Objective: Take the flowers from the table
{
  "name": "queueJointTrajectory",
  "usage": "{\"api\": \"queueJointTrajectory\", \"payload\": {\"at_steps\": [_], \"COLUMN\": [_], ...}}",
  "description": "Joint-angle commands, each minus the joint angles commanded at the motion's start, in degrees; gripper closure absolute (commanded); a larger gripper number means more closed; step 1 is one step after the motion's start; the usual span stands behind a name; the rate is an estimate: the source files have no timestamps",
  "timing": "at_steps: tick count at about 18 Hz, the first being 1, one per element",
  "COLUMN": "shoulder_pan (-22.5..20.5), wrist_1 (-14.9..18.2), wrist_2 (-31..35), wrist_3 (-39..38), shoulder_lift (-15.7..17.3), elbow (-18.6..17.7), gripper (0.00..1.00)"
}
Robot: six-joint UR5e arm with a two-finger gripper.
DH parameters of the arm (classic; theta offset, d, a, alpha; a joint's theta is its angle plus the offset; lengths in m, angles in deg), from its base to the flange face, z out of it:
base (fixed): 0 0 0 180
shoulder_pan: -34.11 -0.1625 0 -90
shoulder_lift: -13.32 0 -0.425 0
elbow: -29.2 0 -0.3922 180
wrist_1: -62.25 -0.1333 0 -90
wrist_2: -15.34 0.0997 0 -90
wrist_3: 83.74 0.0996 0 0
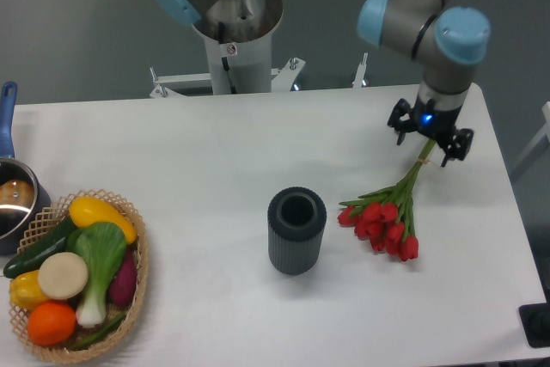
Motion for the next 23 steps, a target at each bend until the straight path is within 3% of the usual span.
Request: {"api": "queueJointTrajectory", "payload": {"at_steps": [3,10,11,12,13,14,16,17,18,23], "shoulder_pan": [2.6,4.6,4.8,4.9,5.1,5.1,5.2,5.1,5.2,4.4], "wrist_1": [0.0,-0.7,-0.6,-0.6,-0.5,-0.5,-0.7,-0.6,-0.5,0.4], "wrist_2": [2.2,2.5,2.5,2.5,2.5,2.3,2.4,2.4,2.6,2.6], "wrist_3": [-4.0,-4.3,-4.5,-4.6,-5.1,-5.7,-8.1,-9.2,-9.9,-10.2], "shoulder_lift": [-2.6,-4.5,-4.5,-4.6,-4.8,-5.2,-5.8,-5.5,-5.0,-2.7], "elbow": [2.7,3.1,2.8,2.9,3.0,3.0,3.1,3.4,4.0,5.4], "gripper": [0.0,0.0,0.11,0.31,0.64,0.79,0.81,0.87,1.0,1.0]}}
